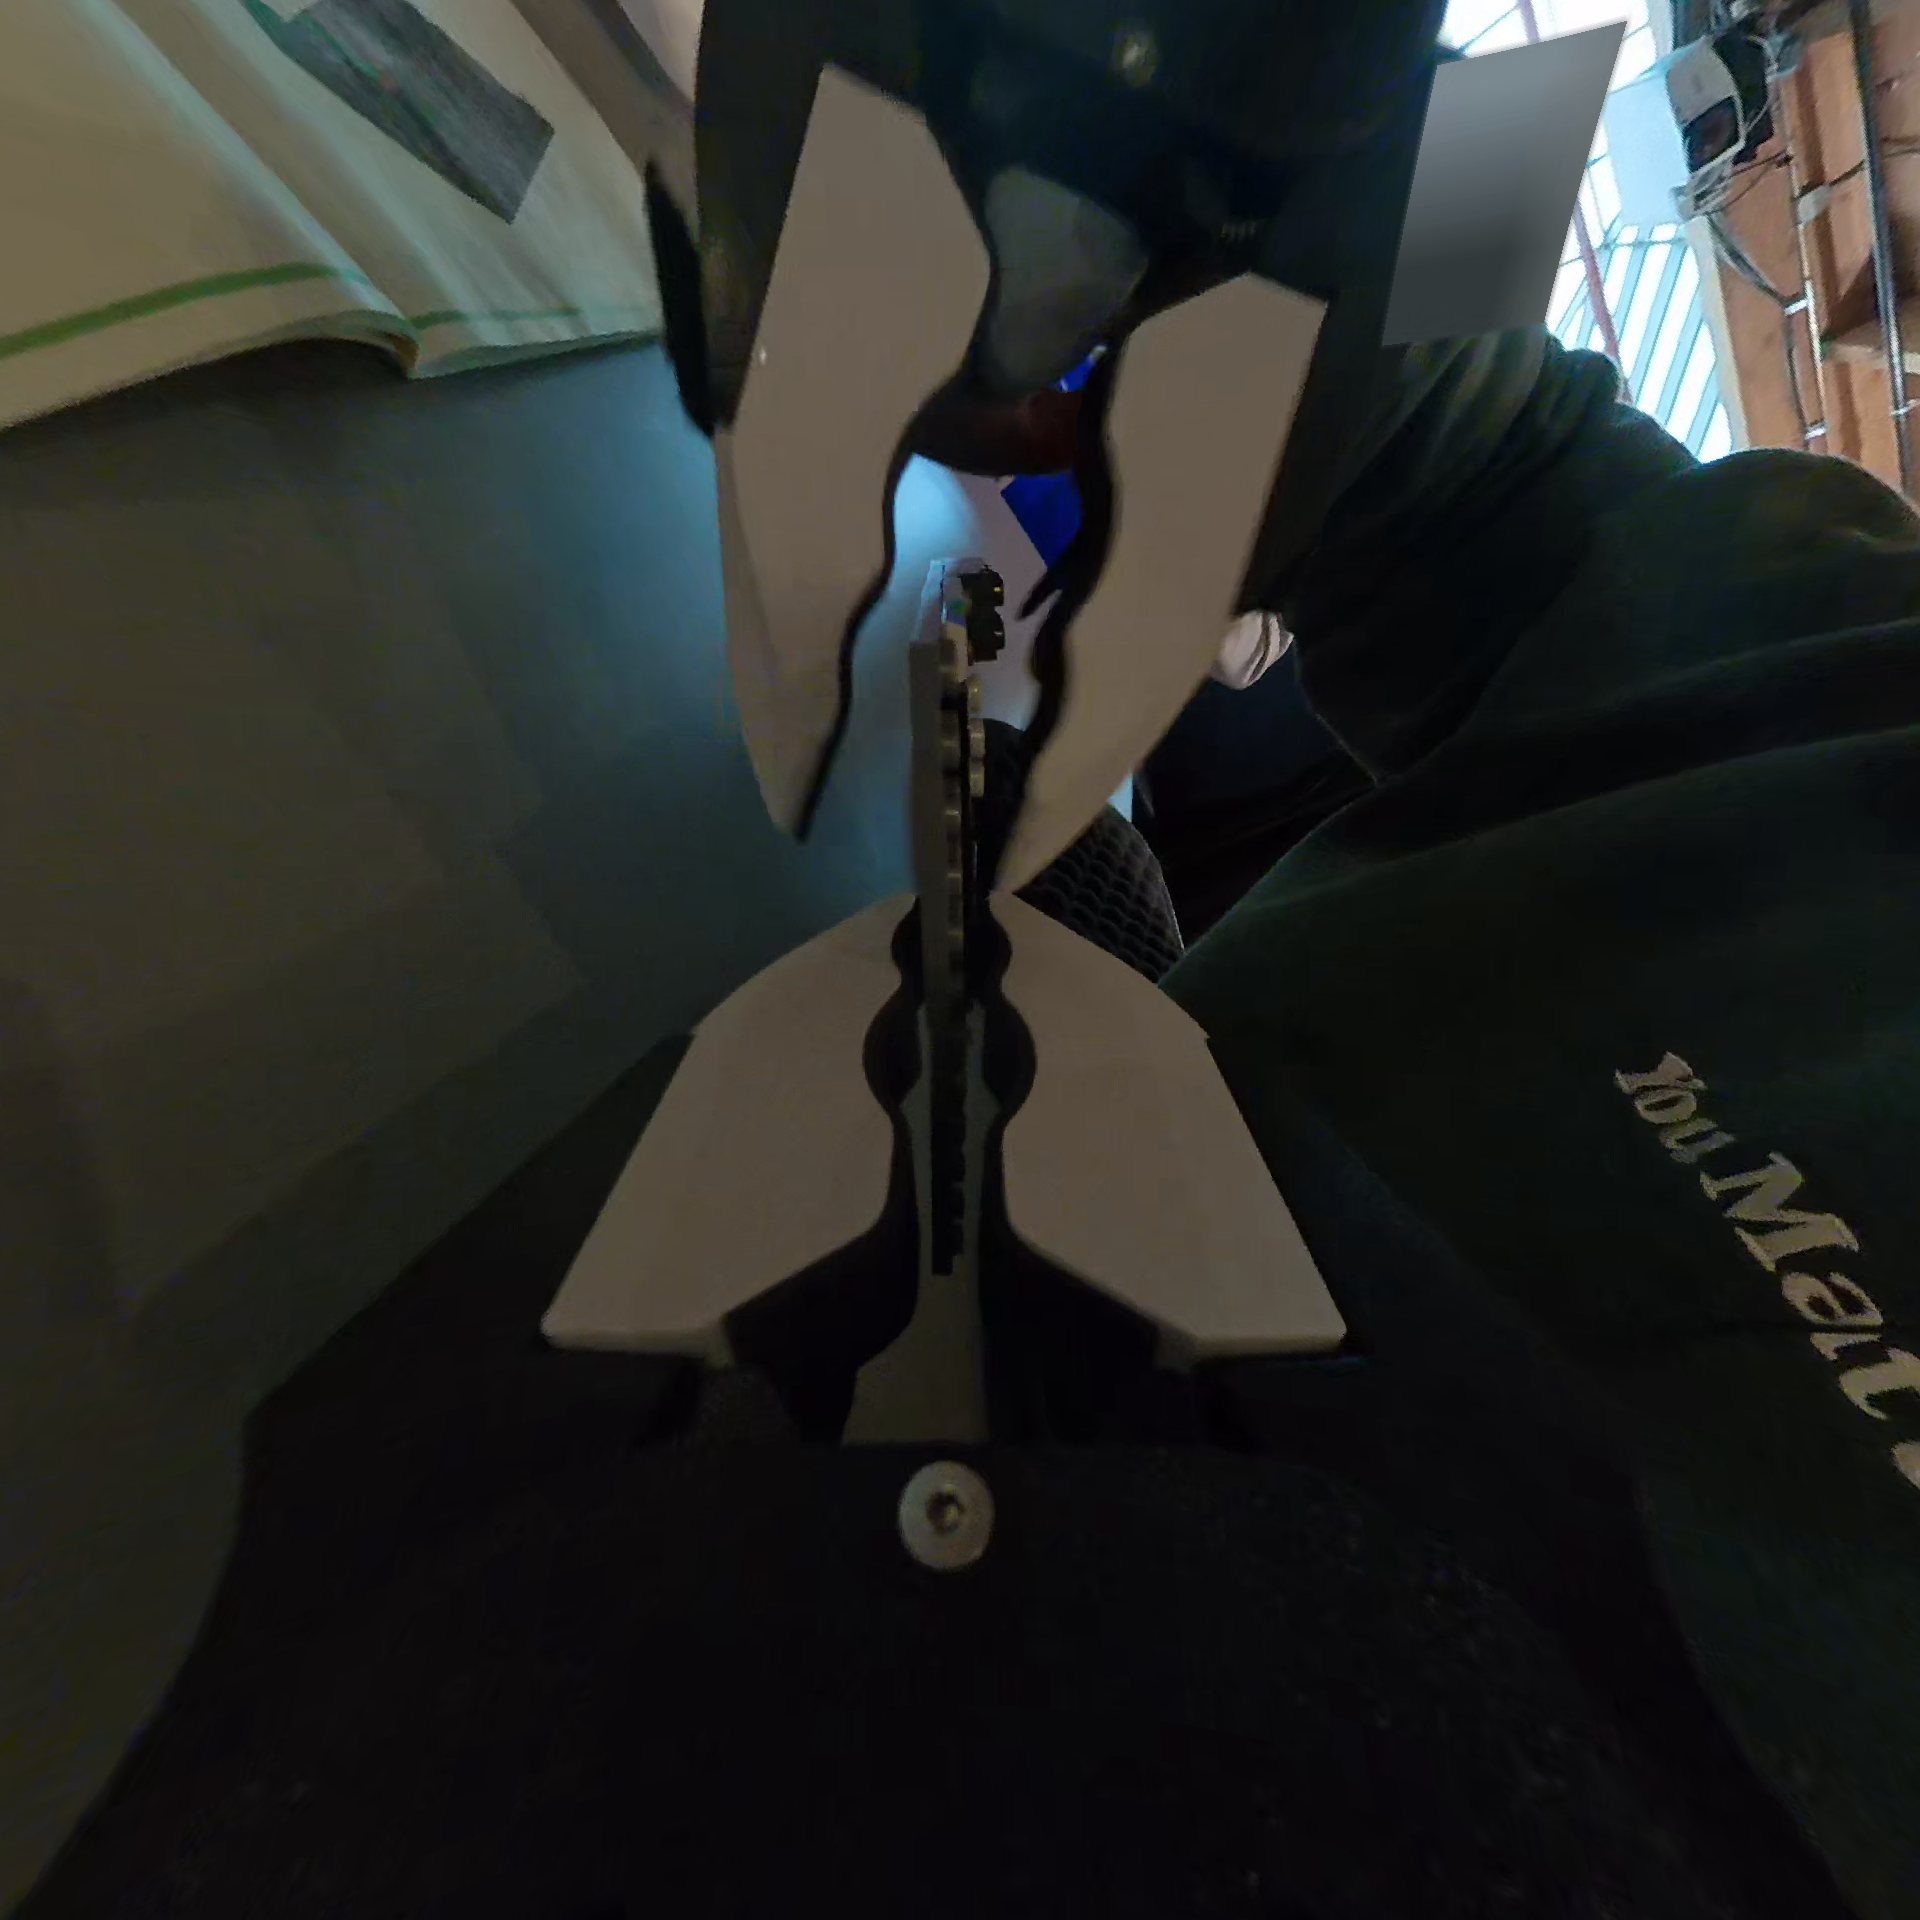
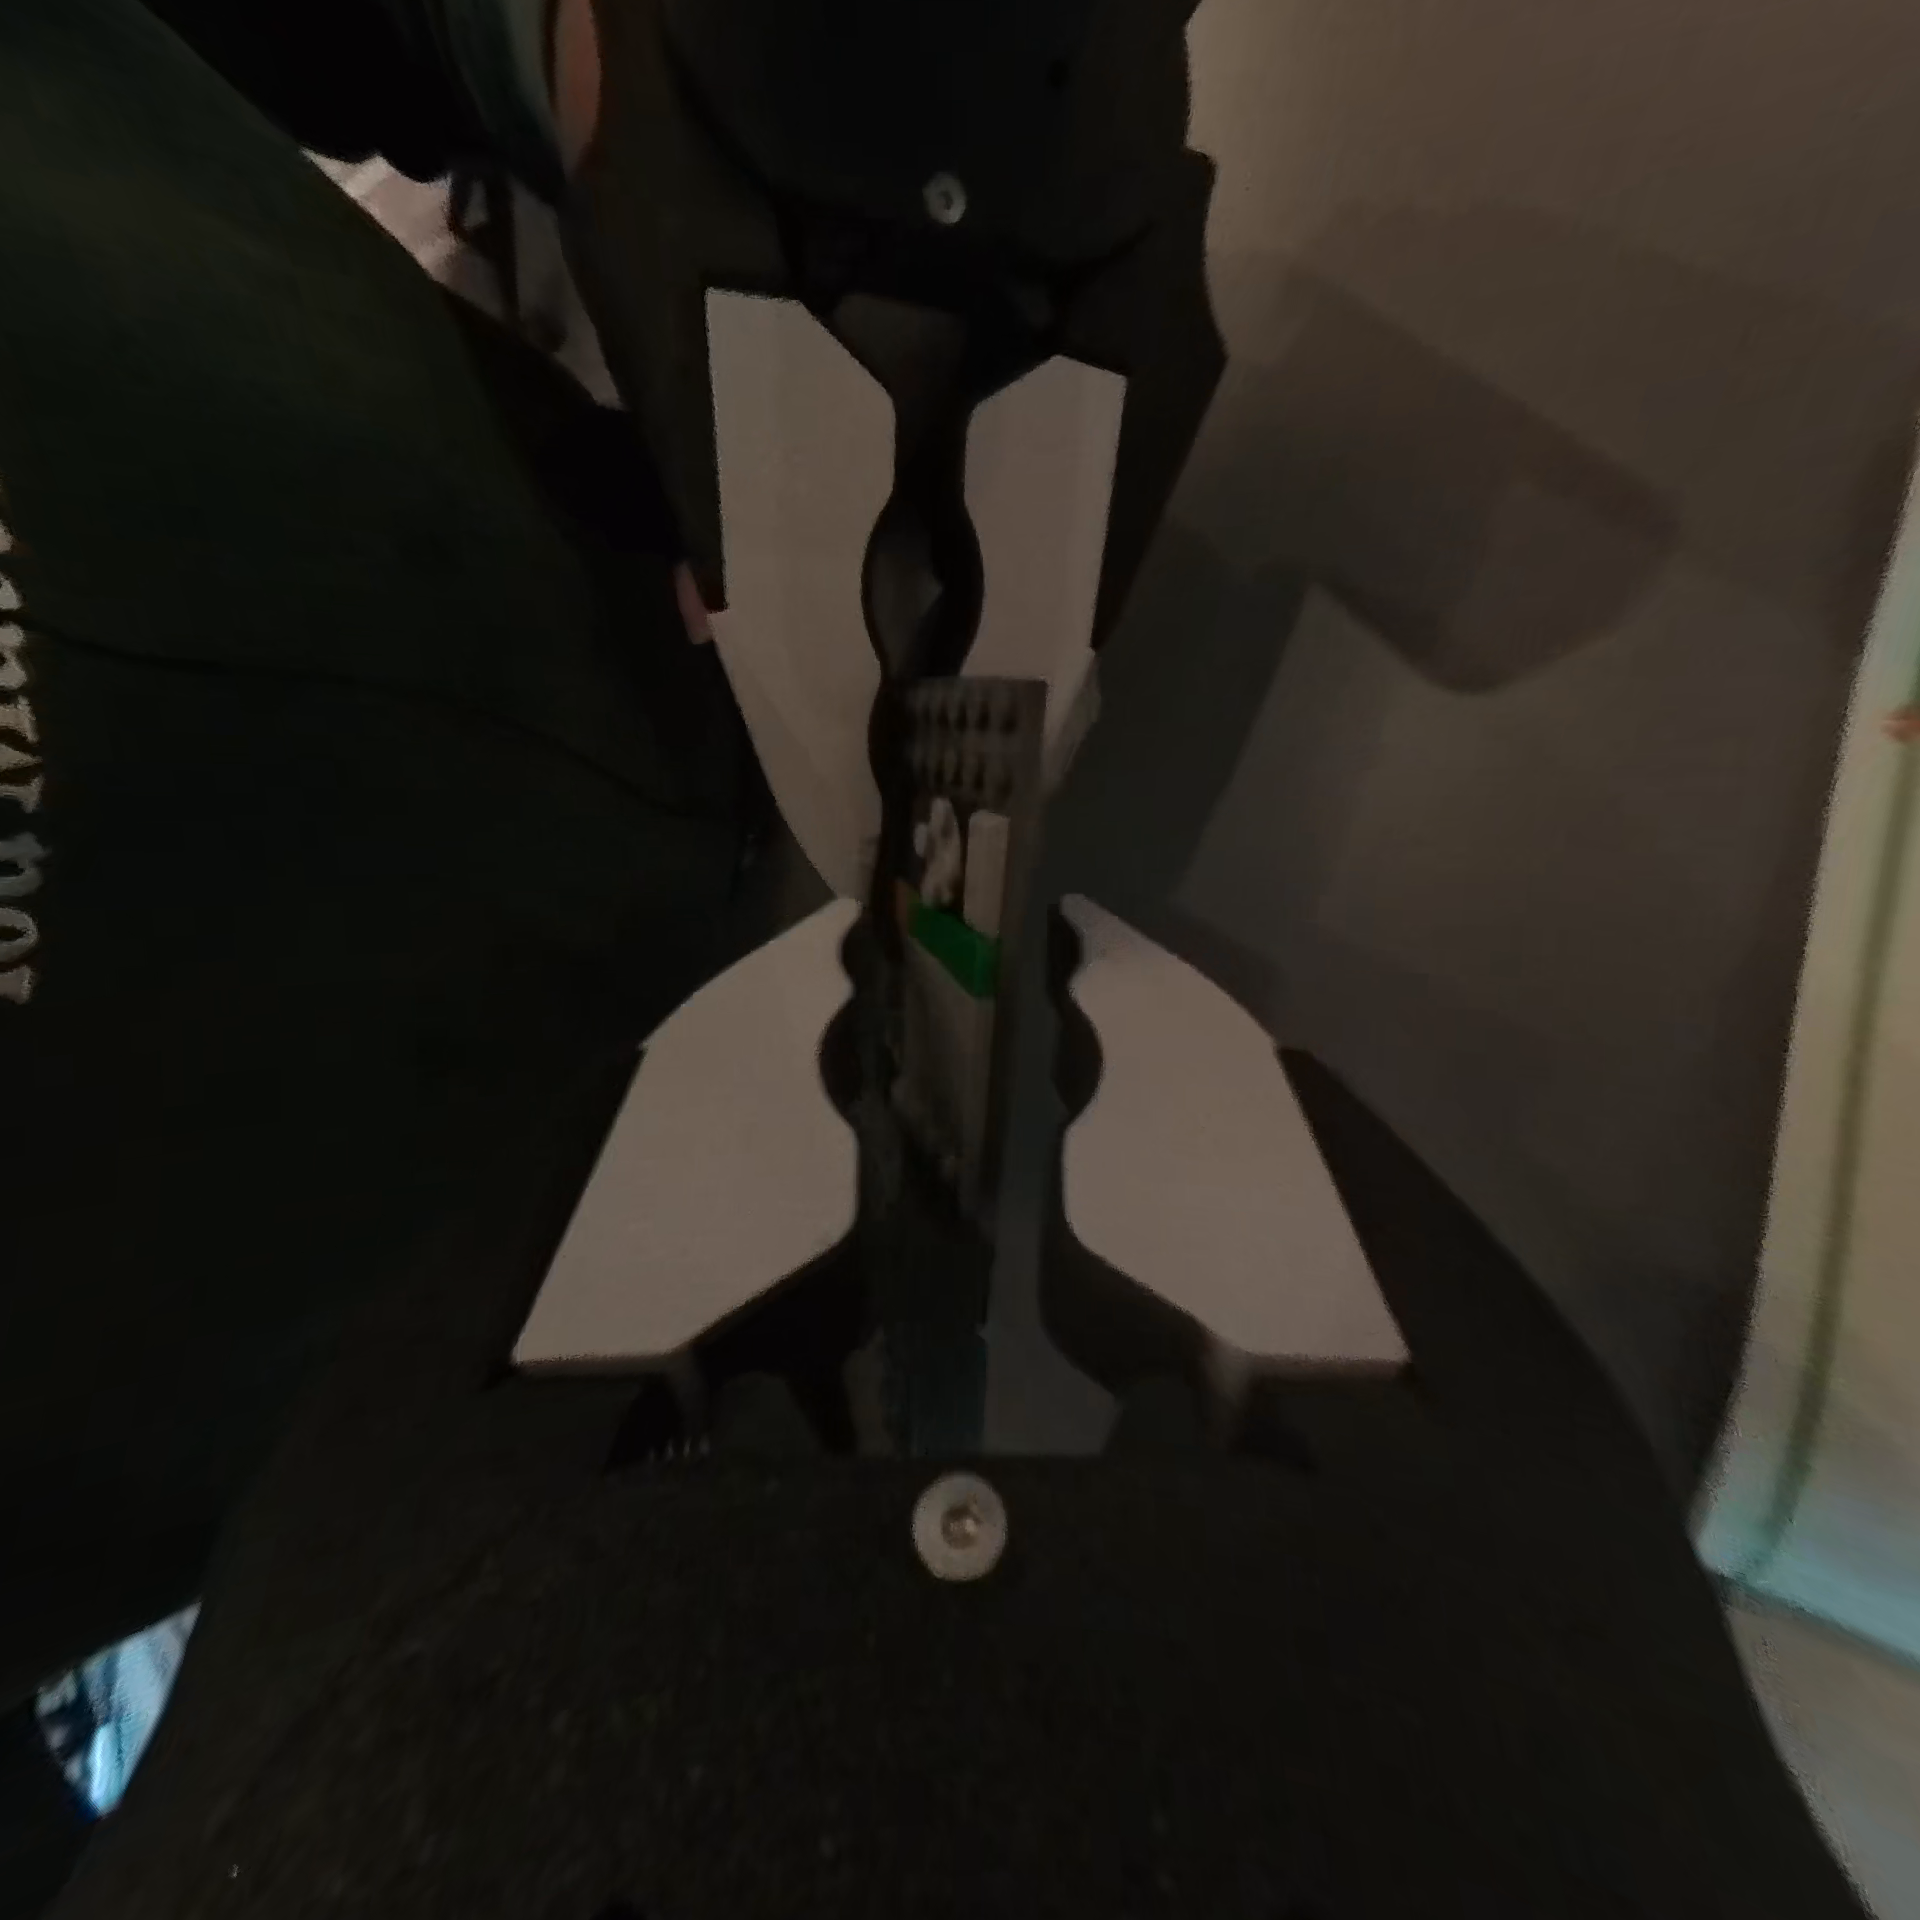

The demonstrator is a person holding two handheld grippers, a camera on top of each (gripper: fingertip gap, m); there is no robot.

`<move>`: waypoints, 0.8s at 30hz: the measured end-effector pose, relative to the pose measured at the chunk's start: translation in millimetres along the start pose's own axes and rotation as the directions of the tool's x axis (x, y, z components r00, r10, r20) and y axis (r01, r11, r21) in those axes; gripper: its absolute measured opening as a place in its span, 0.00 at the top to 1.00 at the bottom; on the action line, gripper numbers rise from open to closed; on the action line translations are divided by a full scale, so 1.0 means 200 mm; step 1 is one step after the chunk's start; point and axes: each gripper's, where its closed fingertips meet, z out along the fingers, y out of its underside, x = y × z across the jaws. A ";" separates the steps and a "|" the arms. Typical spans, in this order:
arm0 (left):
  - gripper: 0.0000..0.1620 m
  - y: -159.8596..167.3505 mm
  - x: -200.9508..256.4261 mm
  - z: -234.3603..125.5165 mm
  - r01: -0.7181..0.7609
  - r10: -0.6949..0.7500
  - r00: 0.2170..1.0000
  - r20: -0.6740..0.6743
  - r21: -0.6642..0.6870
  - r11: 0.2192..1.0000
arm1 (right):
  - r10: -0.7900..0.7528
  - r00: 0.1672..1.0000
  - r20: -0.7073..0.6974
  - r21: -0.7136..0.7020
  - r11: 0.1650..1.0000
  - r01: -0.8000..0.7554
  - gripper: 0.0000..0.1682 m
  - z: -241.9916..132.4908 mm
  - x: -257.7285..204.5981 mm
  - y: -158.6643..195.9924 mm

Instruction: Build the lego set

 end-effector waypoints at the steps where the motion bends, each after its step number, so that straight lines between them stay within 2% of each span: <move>1: 0.95 0.00 0.00 0.00 -0.003 0.003 1.000 0.003 -0.005 1.000 | 0.000 1.000 0.020 0.000 1.000 0.000 0.84 0.00 -0.01 0.00; 7: 0.95 0.00 0.01 -0.01 -0.066 0.066 0.998 0.024 -0.008 0.998 | 0.016 0.995 0.101 0.054 0.998 -0.022 0.95 -0.01 -0.06 -0.02; 16: 0.90 0.01 0.08 -0.03 -0.079 0.080 0.996 -0.047 0.014 0.997 | 0.013 0.997 0.072 0.041 0.999 -0.016 0.96 0.01 -0.11 0.00; 22: 0.95 0.02 0.07 -0.04 -0.243 0.244 0.966 0.088 -0.025 0.970 | 0.061 0.997 0.050 0.055 0.996 -0.064 0.96 0.02 -0.12 0.00; 24: 0.95 0.02 0.07 -0.05 -0.243 0.244 0.965 0.100 -0.028 0.970 | 0.048 0.999 0.018 0.063 0.997 -0.049 0.96 0.02 -0.12 -0.01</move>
